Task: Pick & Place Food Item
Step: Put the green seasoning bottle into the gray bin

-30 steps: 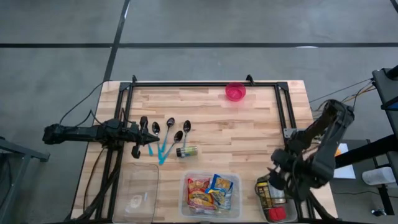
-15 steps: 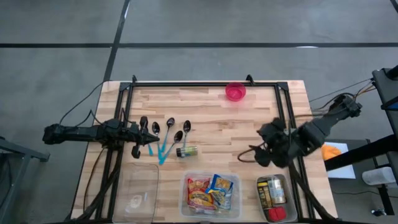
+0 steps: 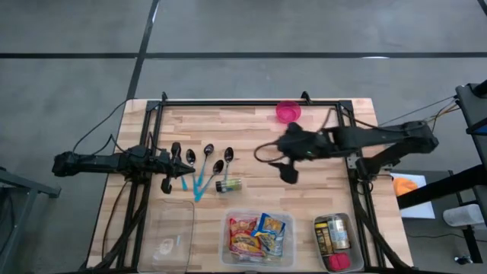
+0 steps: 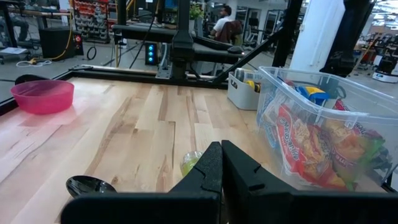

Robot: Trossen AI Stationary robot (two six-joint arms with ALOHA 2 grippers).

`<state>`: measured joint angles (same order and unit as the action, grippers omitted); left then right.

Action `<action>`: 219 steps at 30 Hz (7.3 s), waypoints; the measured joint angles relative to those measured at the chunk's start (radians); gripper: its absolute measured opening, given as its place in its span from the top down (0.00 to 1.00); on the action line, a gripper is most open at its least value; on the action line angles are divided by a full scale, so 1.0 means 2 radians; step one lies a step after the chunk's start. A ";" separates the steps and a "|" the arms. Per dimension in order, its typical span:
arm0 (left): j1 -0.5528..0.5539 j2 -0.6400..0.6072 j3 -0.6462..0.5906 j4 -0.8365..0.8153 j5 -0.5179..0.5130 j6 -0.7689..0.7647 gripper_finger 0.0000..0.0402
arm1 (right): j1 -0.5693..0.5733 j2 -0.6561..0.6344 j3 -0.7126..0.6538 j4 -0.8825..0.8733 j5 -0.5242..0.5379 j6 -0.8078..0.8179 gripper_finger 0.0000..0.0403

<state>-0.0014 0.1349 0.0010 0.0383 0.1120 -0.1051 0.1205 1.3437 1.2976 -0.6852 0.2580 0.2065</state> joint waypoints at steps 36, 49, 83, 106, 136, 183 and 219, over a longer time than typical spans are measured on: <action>0.000 0.000 0.000 0.000 0.000 0.000 1.00 | -0.074 0.324 0.004 0.287 -0.307 -0.121 0.14; 0.000 0.000 0.000 0.000 0.000 0.000 1.00 | -0.073 0.373 0.004 0.312 -0.300 -0.122 0.14; 0.000 0.000 0.000 0.000 0.000 0.000 1.00 | -0.073 0.377 0.004 0.307 -0.264 -0.126 0.34; 0.000 0.000 0.000 0.000 0.000 0.000 1.00 | -0.073 0.372 0.004 0.289 -0.275 -0.103 0.56; 0.000 0.003 0.000 0.000 0.000 0.000 1.00 | -0.028 0.031 0.002 -0.159 -0.058 0.227 0.56; 0.000 0.003 0.000 0.000 0.000 0.000 1.00 | 0.552 0.088 0.050 -0.388 -0.101 1.078 0.56; 0.000 0.003 0.000 0.000 0.000 0.000 1.00 | 0.565 0.262 0.116 -0.439 -0.110 1.086 0.56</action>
<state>-0.0013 0.1413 0.0013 0.0387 0.1120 -0.1051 1.2509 1.8678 1.5291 -1.5631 0.0380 2.3790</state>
